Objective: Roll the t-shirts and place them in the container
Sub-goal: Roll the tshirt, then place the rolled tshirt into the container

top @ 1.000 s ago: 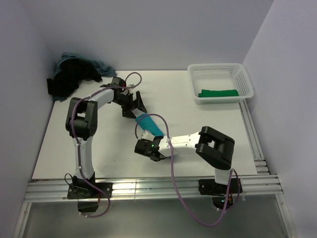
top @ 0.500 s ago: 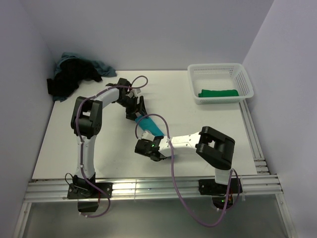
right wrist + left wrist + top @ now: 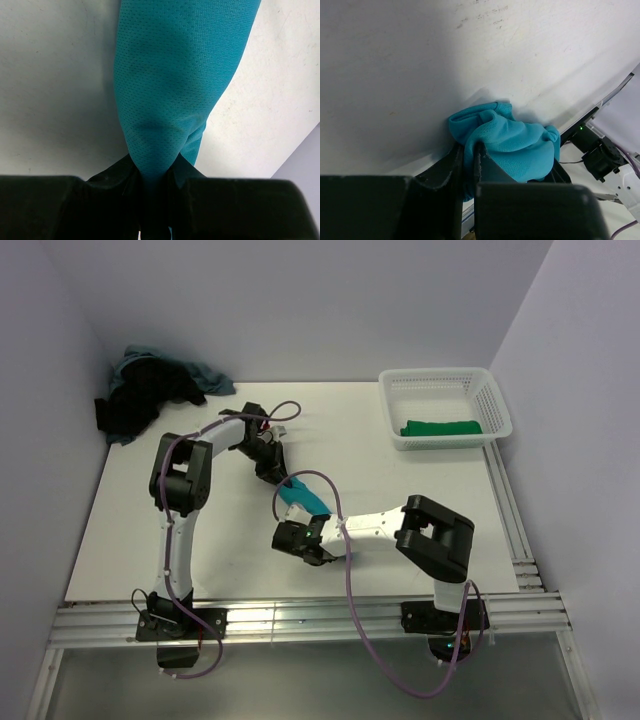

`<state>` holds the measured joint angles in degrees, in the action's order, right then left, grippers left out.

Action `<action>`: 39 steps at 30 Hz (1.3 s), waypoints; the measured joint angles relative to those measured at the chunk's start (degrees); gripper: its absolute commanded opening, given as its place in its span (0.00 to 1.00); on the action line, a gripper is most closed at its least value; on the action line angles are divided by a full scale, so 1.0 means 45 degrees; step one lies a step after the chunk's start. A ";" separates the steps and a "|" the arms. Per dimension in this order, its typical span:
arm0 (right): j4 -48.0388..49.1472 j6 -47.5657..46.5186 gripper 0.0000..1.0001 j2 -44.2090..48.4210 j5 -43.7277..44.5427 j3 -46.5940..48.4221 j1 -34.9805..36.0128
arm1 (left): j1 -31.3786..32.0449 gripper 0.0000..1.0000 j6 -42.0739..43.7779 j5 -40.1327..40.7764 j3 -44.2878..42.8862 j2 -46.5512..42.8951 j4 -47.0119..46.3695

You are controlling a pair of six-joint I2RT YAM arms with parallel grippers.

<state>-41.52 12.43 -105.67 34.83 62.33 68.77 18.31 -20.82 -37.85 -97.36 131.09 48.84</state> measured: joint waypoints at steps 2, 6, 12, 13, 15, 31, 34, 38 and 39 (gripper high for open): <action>-0.0005 -0.0024 0.30 0.0005 0.0015 0.0005 0.0010 | -0.0015 0.00 -0.0024 0.0019 0.0019 0.0000 -0.0019; 0.0015 -0.0058 0.47 0.0034 0.0000 0.0068 0.0019 | -0.0170 0.00 -0.0427 0.0010 0.0486 -0.0243 -0.0403; 0.0092 -0.0204 0.60 0.0539 -0.0112 0.0102 0.0024 | -0.0437 0.00 -0.0884 0.0092 0.1248 -0.0670 -0.0748; 0.0083 -0.0204 0.64 0.0690 -0.0160 0.0102 0.0029 | -0.0466 0.00 -0.0942 0.0097 0.1297 -0.0695 -0.0758; 0.0049 -0.0155 0.70 0.1049 -0.0359 0.0102 0.0073 | -0.0500 0.00 -0.1044 0.0107 0.1379 -0.0738 -0.0816; -0.1239 0.4138 0.86 0.6241 -0.6640 0.2414 -0.3390 | -0.0515 0.00 -0.1831 0.0806 0.3347 -0.2123 -0.2832; -0.1753 0.5882 0.86 0.6965 -0.7640 0.1773 -0.5455 | -0.0520 0.00 -0.2161 0.0937 0.3983 -0.2521 -0.3555; -0.1438 0.8233 0.83 0.8111 -0.9685 -0.0087 -0.8058 | -0.0525 0.00 -0.2599 0.1054 0.4770 -0.2977 -0.4517; -0.1132 0.9034 0.83 0.8548 -1.0190 -0.0923 -0.8752 | -0.0529 0.00 -0.2686 0.1088 0.4940 -0.3094 -0.4731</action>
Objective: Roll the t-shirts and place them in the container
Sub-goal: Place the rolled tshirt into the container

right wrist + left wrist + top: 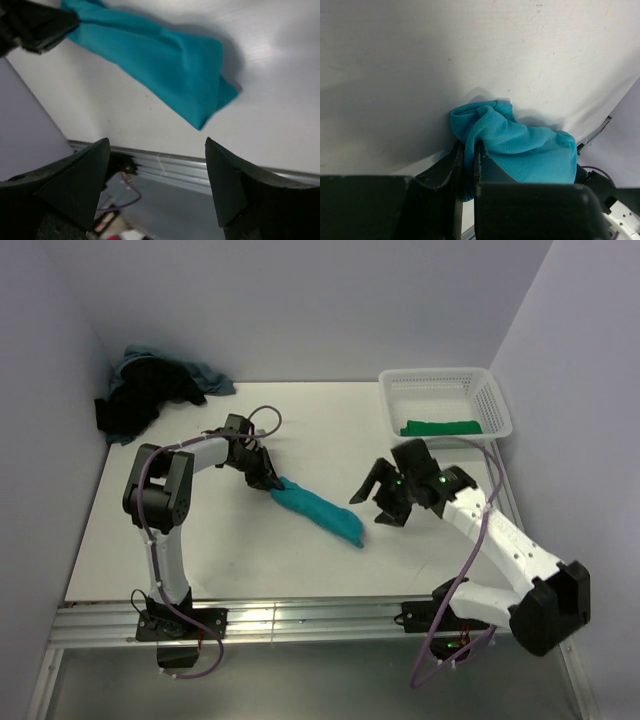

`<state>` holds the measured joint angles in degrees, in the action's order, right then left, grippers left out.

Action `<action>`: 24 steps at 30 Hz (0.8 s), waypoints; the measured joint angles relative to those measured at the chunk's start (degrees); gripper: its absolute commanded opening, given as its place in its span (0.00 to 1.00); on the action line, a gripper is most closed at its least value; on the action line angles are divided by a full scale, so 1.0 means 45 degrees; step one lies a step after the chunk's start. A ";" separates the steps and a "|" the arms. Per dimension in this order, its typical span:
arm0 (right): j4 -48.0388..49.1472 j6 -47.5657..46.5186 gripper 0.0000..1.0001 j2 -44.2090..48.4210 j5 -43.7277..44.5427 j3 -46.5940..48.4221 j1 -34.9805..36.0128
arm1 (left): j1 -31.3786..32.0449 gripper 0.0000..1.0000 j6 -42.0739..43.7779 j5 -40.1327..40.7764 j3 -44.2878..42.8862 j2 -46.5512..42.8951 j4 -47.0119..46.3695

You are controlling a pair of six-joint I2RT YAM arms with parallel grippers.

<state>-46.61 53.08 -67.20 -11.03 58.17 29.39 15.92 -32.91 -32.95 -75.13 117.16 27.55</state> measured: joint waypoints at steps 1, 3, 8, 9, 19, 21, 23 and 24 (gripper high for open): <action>0.0452 0.0986 0.83 0.0510 -0.0457 -0.1015 -0.0563 | 0.0005 0.00 -0.0087 0.0039 0.0136 -0.0073 -0.0160; 0.1214 0.2905 0.83 0.1632 -0.1093 -0.3099 -0.1137 | 0.0000 0.00 -0.0253 0.0097 0.0408 -0.0253 -0.0500; 0.2822 0.7980 0.87 0.4867 -0.1326 -0.7057 -0.1331 | 0.0005 0.00 -0.0491 0.0291 0.0889 -0.0554 -0.1122; 0.3109 0.8782 0.87 0.5401 -0.1224 -0.7572 -0.1336 | 0.0005 0.00 -0.0515 0.0311 0.0957 -0.0583 -0.1224; 0.6489 1.2016 0.98 0.4920 -0.0413 -0.8786 -0.1341 | 0.0000 0.00 -0.0602 0.0437 0.1069 -0.0661 -0.1540; 0.7072 1.2070 0.98 0.4211 -0.0423 -0.8884 -0.1341 | 0.0000 0.00 -0.0597 0.0466 0.1049 -0.0661 -0.1515; 0.7504 1.2060 0.98 0.3643 -0.0466 -0.8893 -0.1336 | 0.0005 0.00 -0.0583 0.0549 0.1001 -0.0661 -0.1491; 0.7718 1.2041 0.98 0.3342 -0.0476 -0.8893 -0.1341 | 0.0000 0.00 -0.0559 0.0612 0.0962 -0.0661 -0.1481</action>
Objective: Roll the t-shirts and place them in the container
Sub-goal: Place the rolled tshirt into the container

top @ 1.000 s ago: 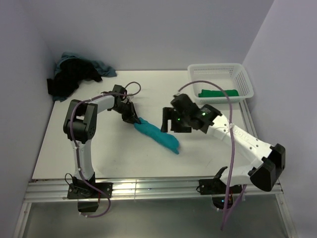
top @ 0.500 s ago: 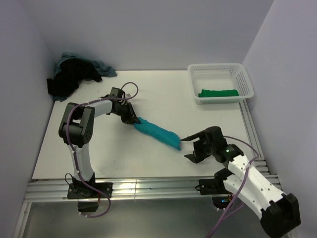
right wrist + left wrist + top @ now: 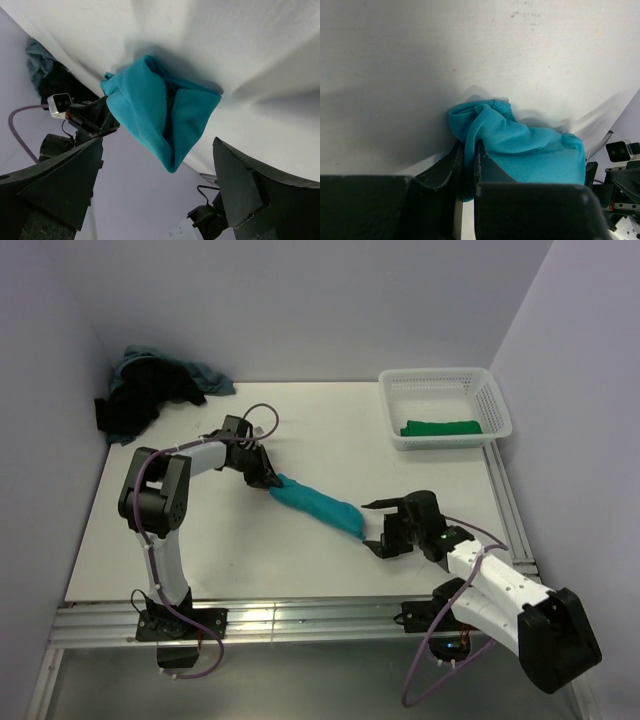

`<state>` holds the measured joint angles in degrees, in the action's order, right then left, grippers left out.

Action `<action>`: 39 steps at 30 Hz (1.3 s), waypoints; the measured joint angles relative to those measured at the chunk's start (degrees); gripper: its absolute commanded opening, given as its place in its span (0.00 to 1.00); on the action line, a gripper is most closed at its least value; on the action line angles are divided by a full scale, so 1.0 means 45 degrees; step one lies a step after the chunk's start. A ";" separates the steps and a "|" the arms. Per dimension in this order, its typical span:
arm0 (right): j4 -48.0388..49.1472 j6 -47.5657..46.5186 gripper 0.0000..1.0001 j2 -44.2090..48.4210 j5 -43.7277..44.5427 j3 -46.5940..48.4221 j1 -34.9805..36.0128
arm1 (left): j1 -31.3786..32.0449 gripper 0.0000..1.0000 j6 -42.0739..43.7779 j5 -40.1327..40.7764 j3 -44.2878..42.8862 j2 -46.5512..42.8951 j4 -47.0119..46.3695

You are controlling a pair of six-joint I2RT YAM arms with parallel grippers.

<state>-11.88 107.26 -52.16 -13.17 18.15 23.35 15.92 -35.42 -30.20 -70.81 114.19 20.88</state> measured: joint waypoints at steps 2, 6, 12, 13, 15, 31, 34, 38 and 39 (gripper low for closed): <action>0.0515 -0.0039 0.97 -0.0389 -0.0005 -0.0102 0.0000 | 0.0000 0.00 0.0058 0.0141 -0.0083 0.0000 0.0019; 0.1506 -0.0189 0.96 -0.1175 -0.0053 -0.0461 0.0000 | 0.0000 0.00 0.0112 0.0369 -0.0204 0.0005 0.0063; 0.2919 -0.0967 0.94 -0.2773 -0.0311 -0.0627 -0.0087 | 0.0000 0.00 0.0282 0.0500 -0.0306 0.0015 0.0141; 0.3274 -0.1122 0.93 -0.2977 -0.0345 -0.0627 -0.0102 | 0.0000 0.00 0.0306 0.0515 -0.0325 0.0019 0.0170; 0.3939 -0.1389 0.93 -0.3390 -0.0495 -0.0617 -0.0136 | 0.0000 0.00 0.0374 0.0559 -0.0359 0.0029 0.0199; 0.5901 -0.3060 0.49 -0.5493 -0.0607 -0.0136 -0.0330 | 0.0000 0.00 0.0500 0.0544 -0.0675 0.0209 0.0549; 0.5897 -0.3497 0.19 -0.5882 -0.0520 0.0024 -0.0330 | 0.0000 0.00 0.0534 0.0544 -0.0680 0.0209 0.0559; 0.5882 -0.4022 0.00 -0.6484 -0.0520 0.0588 -0.0340 | 0.0000 0.00 0.0617 0.0505 -0.0704 0.0233 0.0568; 0.5790 -0.4177 0.00 -0.6591 -0.0510 0.0763 -0.0345 | 0.0000 0.00 0.0627 0.0495 -0.0704 0.0233 0.0563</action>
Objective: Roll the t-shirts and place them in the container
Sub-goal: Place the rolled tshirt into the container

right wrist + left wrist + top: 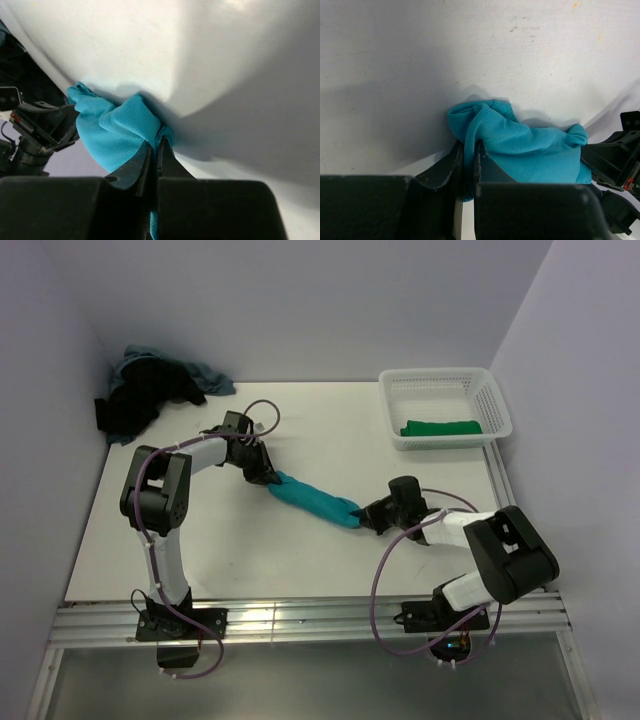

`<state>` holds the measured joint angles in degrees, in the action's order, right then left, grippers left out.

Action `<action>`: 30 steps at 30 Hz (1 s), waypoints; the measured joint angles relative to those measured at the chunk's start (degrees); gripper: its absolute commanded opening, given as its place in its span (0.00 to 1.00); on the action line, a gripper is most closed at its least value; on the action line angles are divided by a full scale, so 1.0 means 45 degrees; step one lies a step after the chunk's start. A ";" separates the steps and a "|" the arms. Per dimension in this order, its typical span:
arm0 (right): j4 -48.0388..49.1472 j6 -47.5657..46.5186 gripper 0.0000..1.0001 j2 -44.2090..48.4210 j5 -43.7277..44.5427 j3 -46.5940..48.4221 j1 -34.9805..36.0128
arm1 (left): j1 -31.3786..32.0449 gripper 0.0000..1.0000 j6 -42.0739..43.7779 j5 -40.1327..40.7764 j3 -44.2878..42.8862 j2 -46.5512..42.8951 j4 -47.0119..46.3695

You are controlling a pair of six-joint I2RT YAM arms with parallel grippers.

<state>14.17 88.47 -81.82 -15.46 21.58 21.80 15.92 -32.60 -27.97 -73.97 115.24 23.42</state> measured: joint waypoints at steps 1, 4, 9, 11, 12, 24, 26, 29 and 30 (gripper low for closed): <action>-0.0083 -0.0185 0.00 -0.0049 0.0024 0.0146 0.0000 | 0.0000 0.00 0.0000 -0.0005 0.0000 0.0000 -0.0005; -0.0544 -0.0748 0.00 -0.0058 0.0199 0.0597 0.0000 | -0.0015 0.00 0.0000 -0.0015 0.0000 -0.0005 -0.0034; -0.2016 -0.2239 0.00 0.0049 0.0559 0.1996 0.0000 | -0.0024 0.00 -0.0024 0.0194 0.0364 -0.0350 -0.0457; -0.2506 -0.3007 0.00 0.0253 0.0670 0.2725 0.0000 | -0.0024 0.00 -0.0049 0.0568 0.0704 -0.0763 -0.0593; -0.2744 -0.3395 0.00 0.0369 0.0729 0.3104 0.0000 | -0.0024 0.01 -0.0087 0.0772 0.0826 -0.1001 -0.0617; -0.5493 -0.7014 0.00 0.0801 0.0801 0.7339 -0.1404 | 0.0554 0.00 -0.1292 0.1904 -0.1962 -0.2200 -0.1059; -0.5994 -0.7533 0.00 0.0563 0.0835 0.8325 -0.1957 | 0.0899 0.00 -0.1579 0.1987 -0.2783 -0.2103 -0.1355; -0.6620 -0.8233 0.00 0.0029 0.0923 0.9797 -0.2977 | 0.1472 0.00 -0.1962 0.2089 -0.4449 -0.1535 -0.1734; -0.6883 -0.8378 0.00 -0.0146 0.0976 1.0210 -0.3259 | 0.1724 0.00 -0.2069 0.2118 -0.5187 -0.1137 -0.1962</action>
<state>-16.80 50.76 -82.48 -11.07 67.53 7.14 23.68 -41.91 -18.44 -97.32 110.13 14.59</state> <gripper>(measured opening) 0.030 0.120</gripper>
